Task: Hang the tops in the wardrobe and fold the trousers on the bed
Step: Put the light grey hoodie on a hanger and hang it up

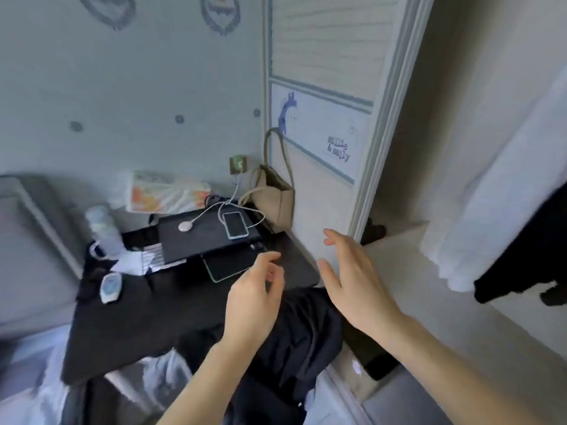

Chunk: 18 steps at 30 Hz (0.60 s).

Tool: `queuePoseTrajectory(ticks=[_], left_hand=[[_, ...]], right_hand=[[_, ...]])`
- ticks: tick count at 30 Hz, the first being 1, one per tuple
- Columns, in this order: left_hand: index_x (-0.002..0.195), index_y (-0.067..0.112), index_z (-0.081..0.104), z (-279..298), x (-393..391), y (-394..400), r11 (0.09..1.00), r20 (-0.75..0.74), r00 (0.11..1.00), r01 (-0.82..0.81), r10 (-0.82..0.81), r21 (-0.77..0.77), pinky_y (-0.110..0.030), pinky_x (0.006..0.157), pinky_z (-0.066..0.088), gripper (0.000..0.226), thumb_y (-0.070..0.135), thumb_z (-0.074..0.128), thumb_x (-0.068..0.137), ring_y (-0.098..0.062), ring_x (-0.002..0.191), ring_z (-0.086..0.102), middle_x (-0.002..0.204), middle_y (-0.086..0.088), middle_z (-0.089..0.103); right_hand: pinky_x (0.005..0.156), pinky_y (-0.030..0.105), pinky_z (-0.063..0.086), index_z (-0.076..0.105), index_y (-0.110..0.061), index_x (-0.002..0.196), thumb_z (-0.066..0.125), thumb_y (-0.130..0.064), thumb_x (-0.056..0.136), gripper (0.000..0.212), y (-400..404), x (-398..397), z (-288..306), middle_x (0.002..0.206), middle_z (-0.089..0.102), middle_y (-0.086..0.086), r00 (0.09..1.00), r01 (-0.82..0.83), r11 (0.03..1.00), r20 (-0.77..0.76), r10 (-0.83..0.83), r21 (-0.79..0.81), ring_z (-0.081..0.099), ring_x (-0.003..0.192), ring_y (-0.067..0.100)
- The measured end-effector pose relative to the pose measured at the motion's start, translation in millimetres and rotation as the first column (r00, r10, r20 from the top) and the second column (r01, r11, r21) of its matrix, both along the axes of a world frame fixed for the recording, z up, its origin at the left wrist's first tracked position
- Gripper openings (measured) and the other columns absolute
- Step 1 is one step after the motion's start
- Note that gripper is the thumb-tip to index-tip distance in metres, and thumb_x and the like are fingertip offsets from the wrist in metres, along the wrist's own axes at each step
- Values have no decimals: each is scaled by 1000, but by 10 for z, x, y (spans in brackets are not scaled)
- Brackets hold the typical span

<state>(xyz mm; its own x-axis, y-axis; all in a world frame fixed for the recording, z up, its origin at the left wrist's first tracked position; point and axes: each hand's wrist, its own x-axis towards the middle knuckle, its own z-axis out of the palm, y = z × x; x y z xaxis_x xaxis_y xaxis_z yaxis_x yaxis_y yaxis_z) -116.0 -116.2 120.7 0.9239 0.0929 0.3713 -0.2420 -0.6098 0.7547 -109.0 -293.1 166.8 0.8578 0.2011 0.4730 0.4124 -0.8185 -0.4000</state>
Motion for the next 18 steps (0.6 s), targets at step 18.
queuePoseTrajectory(ticks=[18], left_hand=[[112,30,54,-1758,-5425,837,127,-560,14,-978,829,163,-35,68,49,15,25,51,98,-11,73,60,81,9,64]], right_hand=[[99,28,38,45,-14,136,46,-27,98,40,2283,-3193,-1684,127,54,-1,273,-908,399,-544,794,127,46,122,16]])
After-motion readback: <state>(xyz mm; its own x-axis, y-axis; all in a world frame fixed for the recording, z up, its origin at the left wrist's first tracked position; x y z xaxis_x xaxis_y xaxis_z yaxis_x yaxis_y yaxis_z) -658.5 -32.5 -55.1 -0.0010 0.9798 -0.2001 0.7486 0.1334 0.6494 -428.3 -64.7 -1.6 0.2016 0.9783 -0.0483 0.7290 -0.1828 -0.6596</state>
